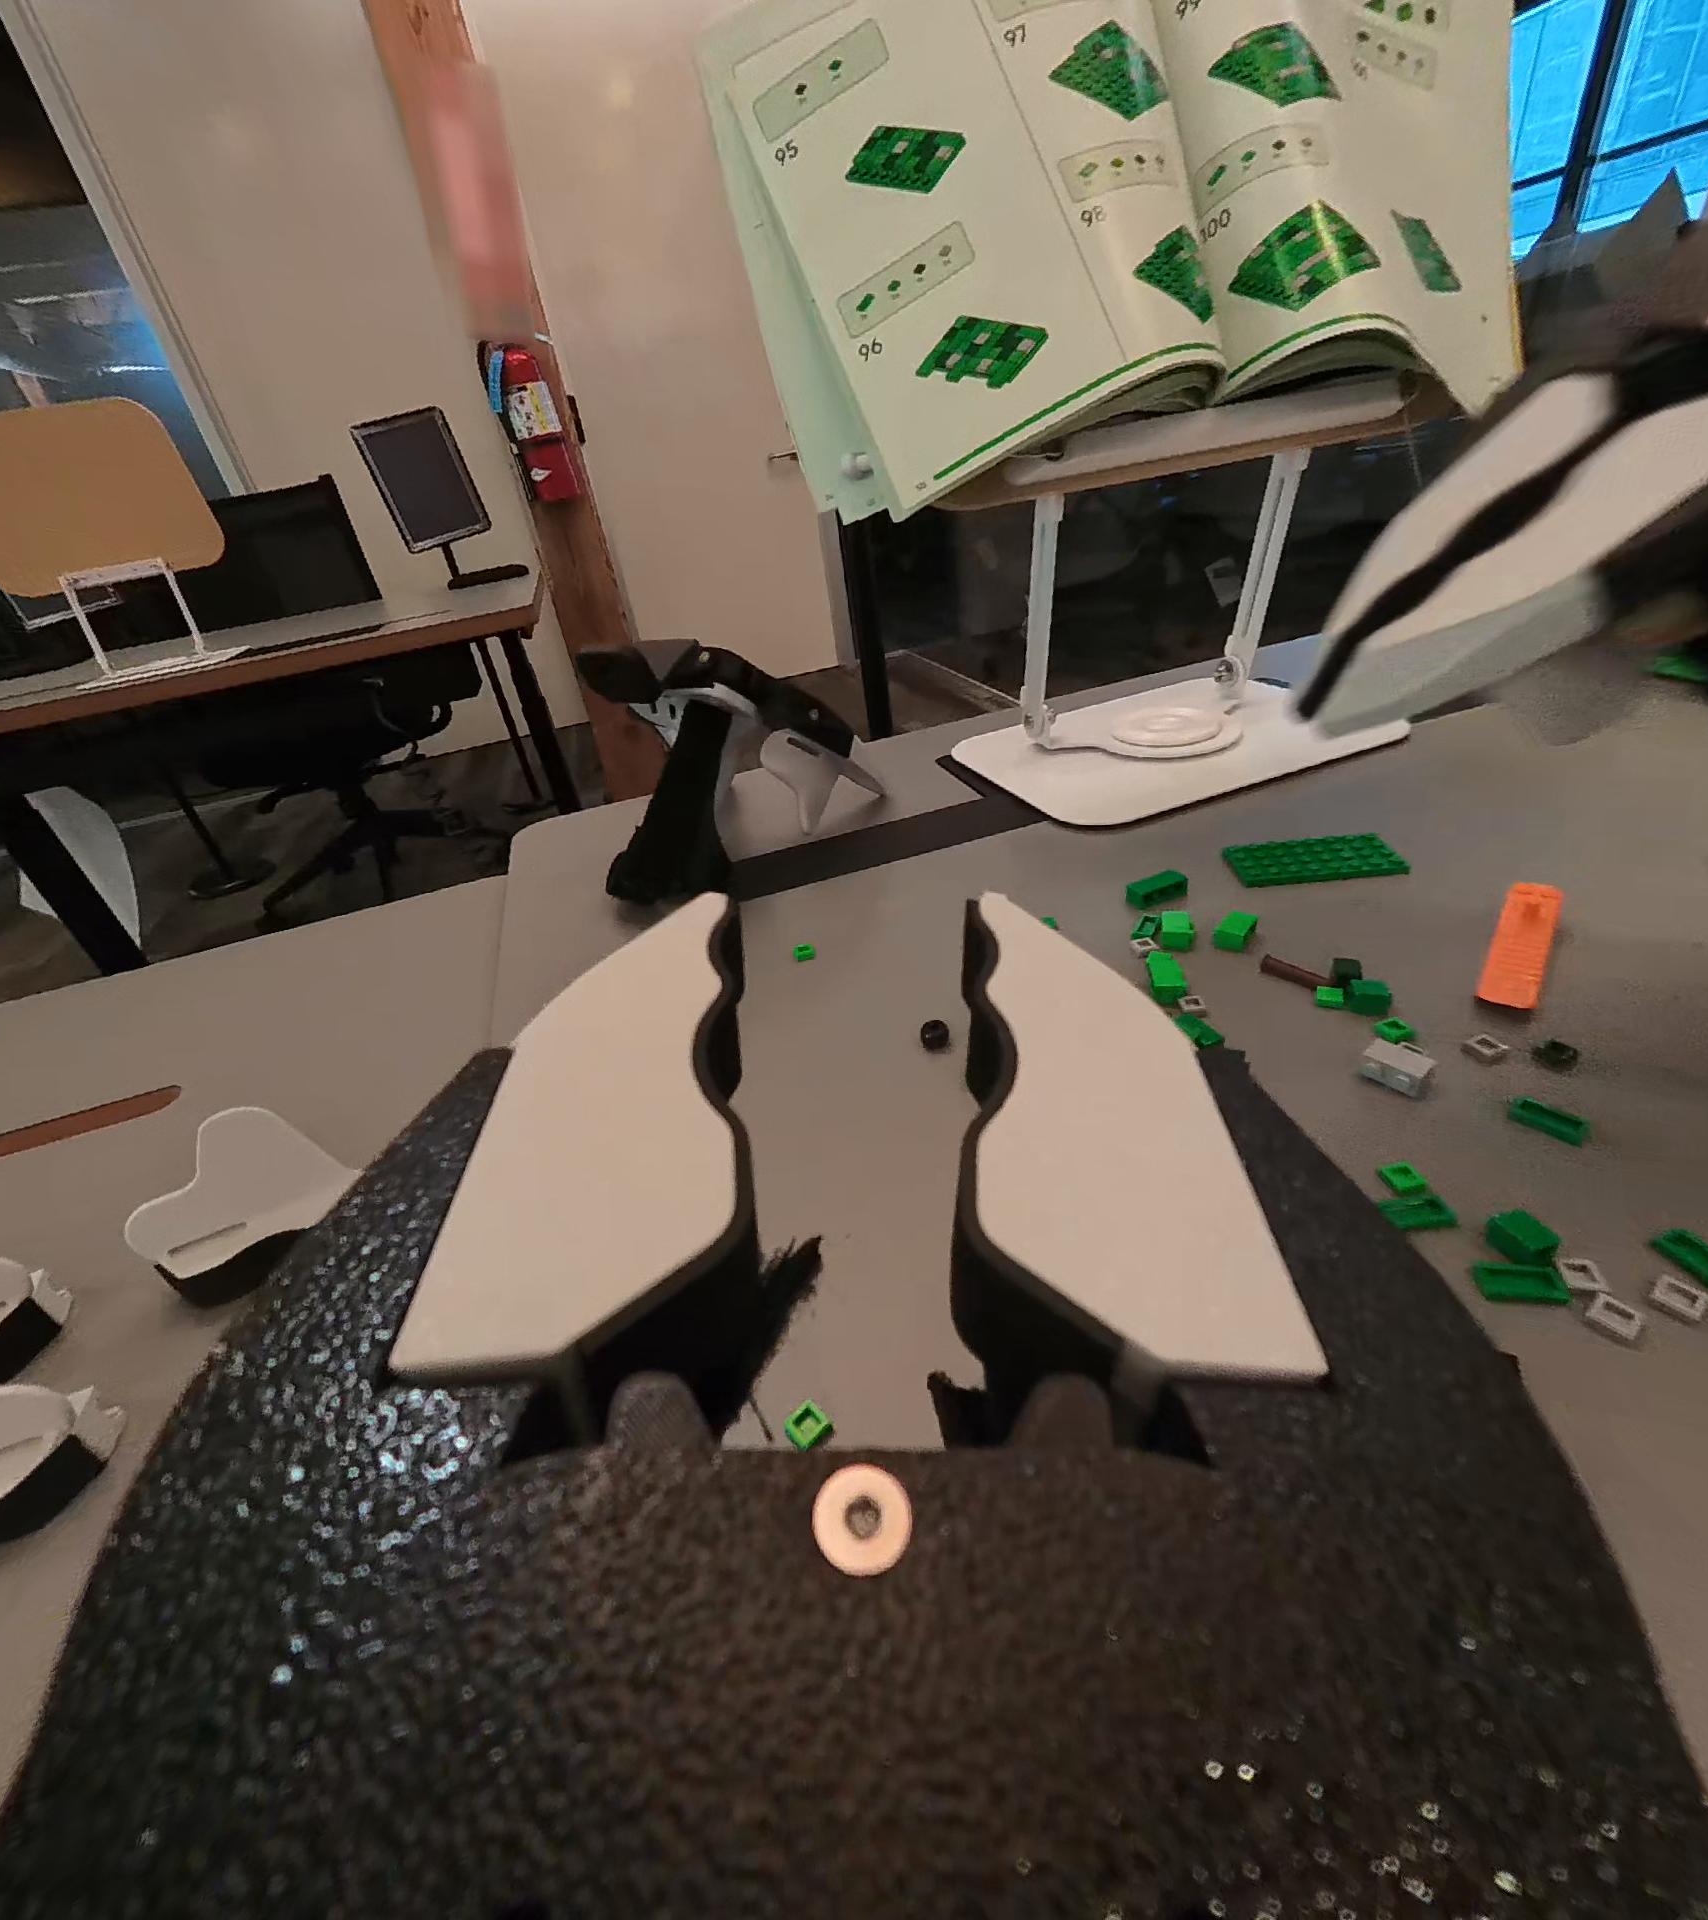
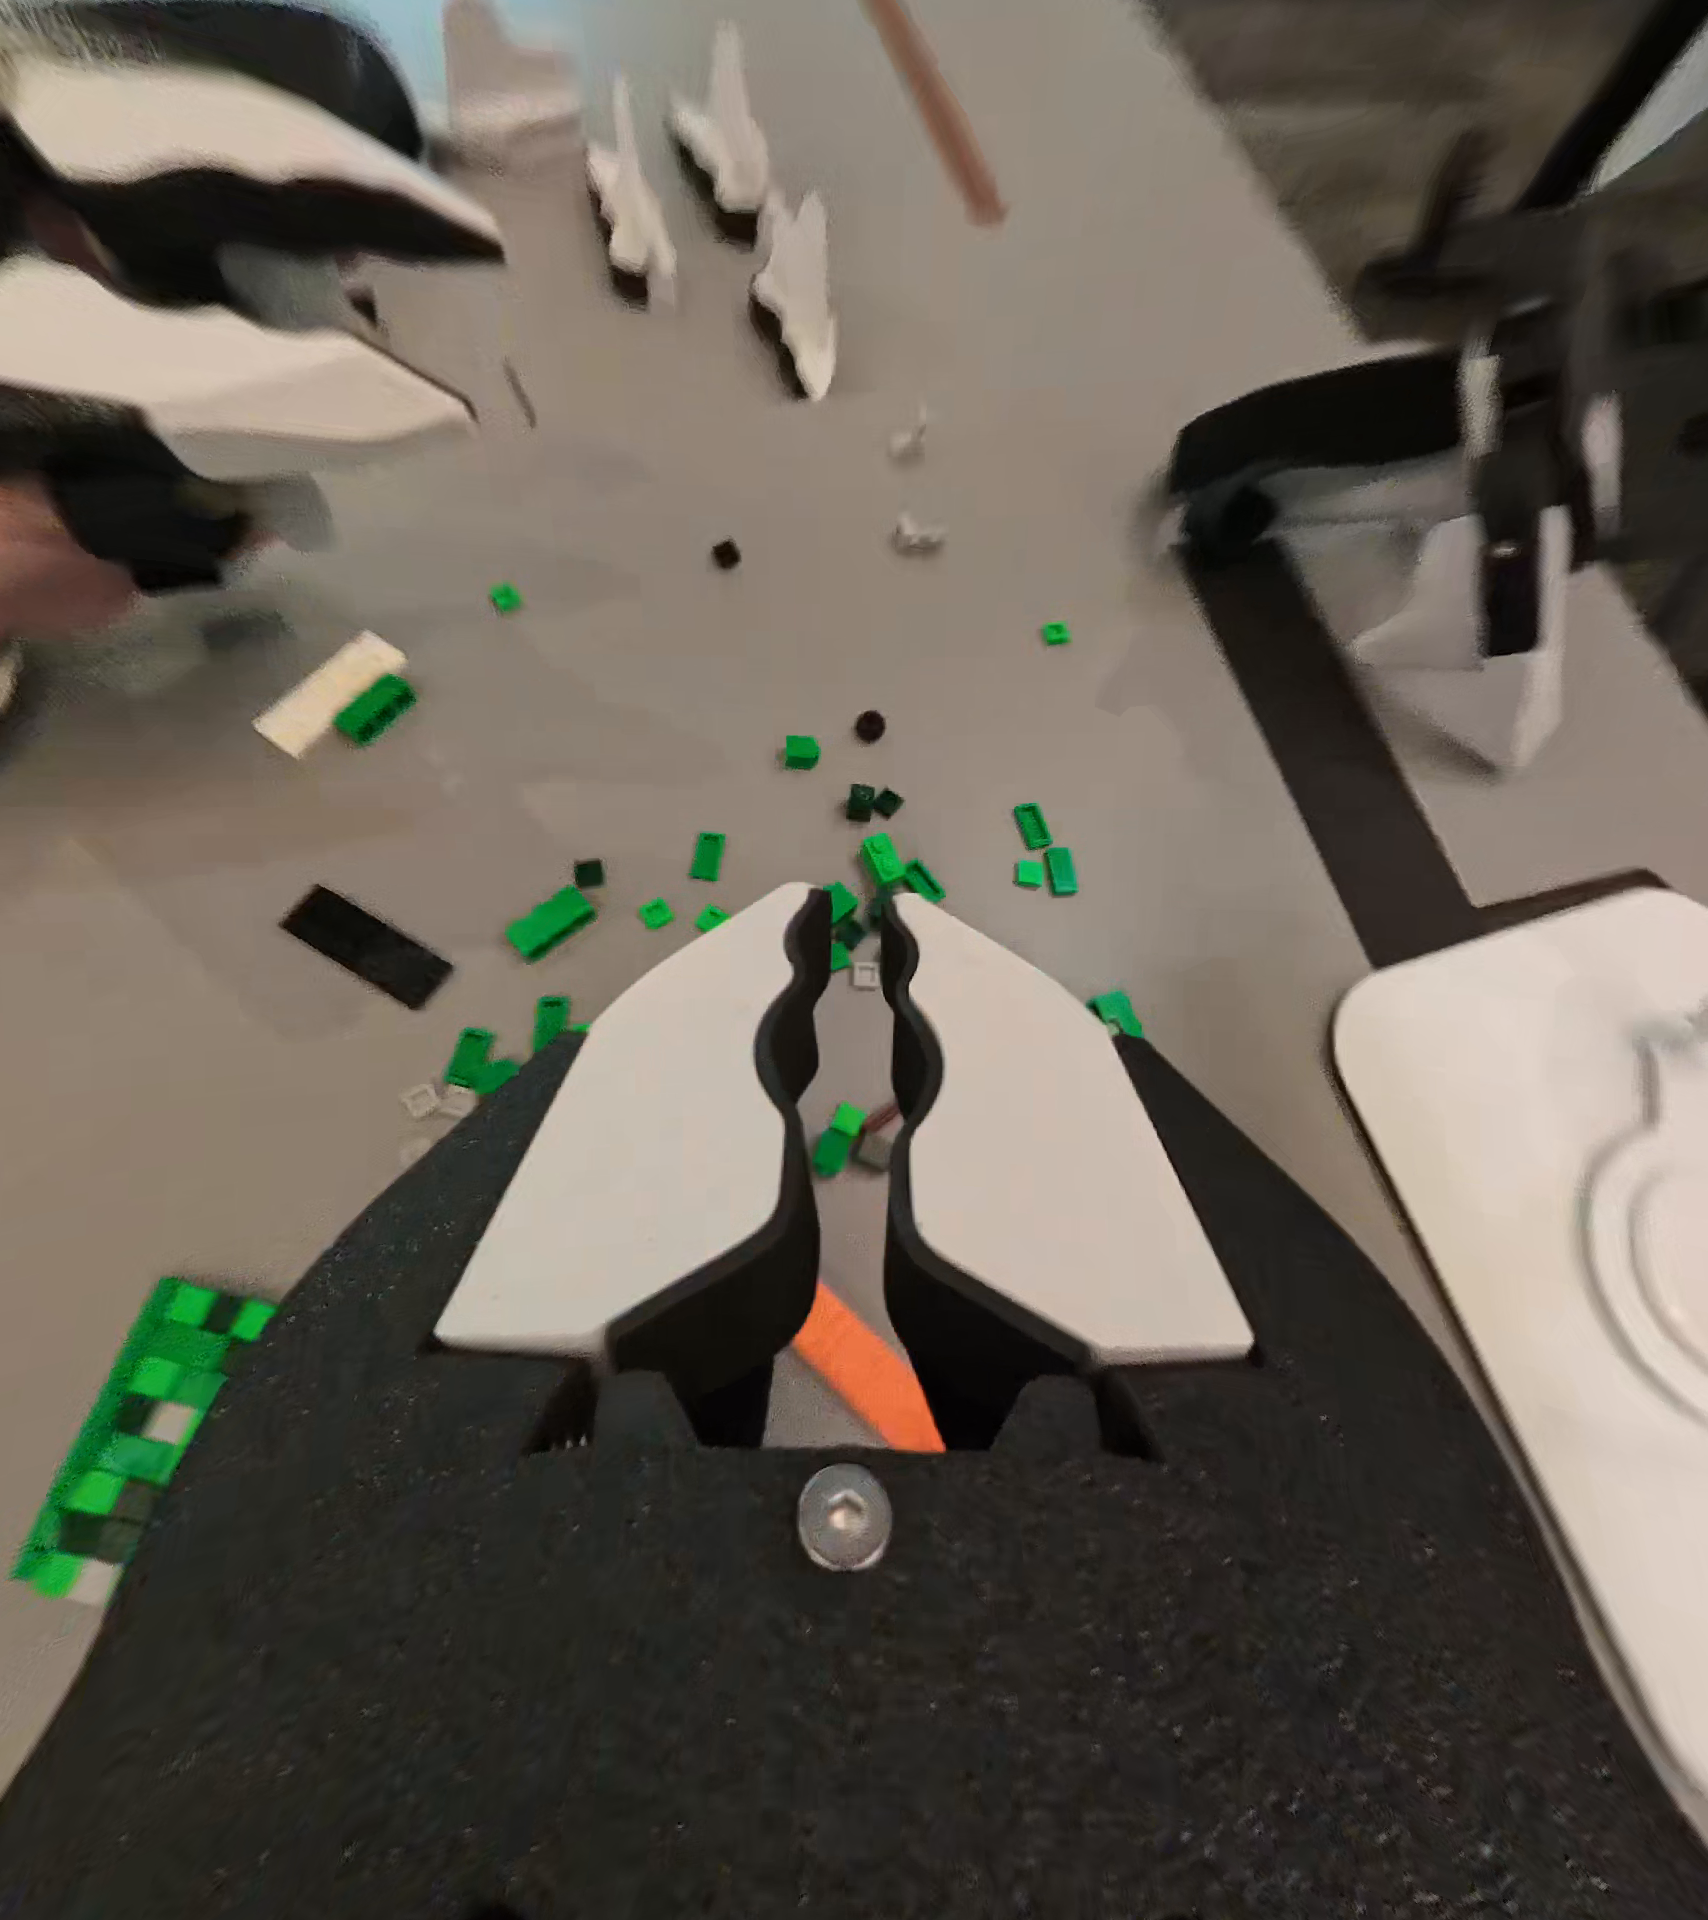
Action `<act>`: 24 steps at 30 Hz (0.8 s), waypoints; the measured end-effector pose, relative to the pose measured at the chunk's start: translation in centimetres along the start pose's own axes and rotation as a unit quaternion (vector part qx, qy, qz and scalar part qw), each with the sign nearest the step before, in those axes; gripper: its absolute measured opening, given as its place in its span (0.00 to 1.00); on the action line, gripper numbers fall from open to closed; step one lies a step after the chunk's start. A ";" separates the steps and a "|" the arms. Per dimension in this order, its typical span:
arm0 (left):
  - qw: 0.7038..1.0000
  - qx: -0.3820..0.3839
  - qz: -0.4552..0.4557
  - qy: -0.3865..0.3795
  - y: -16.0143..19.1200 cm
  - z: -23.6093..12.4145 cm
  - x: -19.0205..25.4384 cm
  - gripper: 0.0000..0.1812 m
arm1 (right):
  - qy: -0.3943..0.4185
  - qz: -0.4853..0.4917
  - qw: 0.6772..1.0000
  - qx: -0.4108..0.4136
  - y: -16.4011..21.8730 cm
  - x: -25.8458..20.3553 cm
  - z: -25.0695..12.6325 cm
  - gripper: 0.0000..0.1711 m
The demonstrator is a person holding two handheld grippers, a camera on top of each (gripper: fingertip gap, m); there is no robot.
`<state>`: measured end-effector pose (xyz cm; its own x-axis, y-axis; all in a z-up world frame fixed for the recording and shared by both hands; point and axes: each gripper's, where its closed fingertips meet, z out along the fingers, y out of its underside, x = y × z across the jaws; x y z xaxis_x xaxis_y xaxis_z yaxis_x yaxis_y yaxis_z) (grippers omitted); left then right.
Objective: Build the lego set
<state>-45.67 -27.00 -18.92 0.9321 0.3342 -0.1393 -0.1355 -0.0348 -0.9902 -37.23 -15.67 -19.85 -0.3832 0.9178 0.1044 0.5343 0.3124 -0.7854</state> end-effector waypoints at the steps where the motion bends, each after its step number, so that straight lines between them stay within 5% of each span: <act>1: 1.000 -0.001 -0.001 0.004 0.0 0.1 0.1 0.22 | -0.014 -0.012 0.999 -0.033 0.3 0.7 1.4 0.05; 6: 1.000 -0.008 0.011 0.015 0.2 0.4 0.6 0.22 | -0.038 -0.006 0.981 -0.192 2.8 4.4 7.4 0.08; 12: 1.000 -0.010 0.016 0.021 0.4 0.5 0.9 0.22 | -0.050 0.029 0.955 -0.291 4.7 6.6 10.5 0.08; 24: 1.000 0.000 -0.016 0.016 0.0 0.2 0.0 0.22 | -0.070 0.012 0.944 -0.323 5.5 7.5 10.4 0.04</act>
<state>-45.78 -26.84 -18.91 0.9461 0.3055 -0.1071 -0.1046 -0.0246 -0.9942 -45.00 -9.65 -29.68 -0.4368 0.8992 -0.0246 0.8746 0.4182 -0.2455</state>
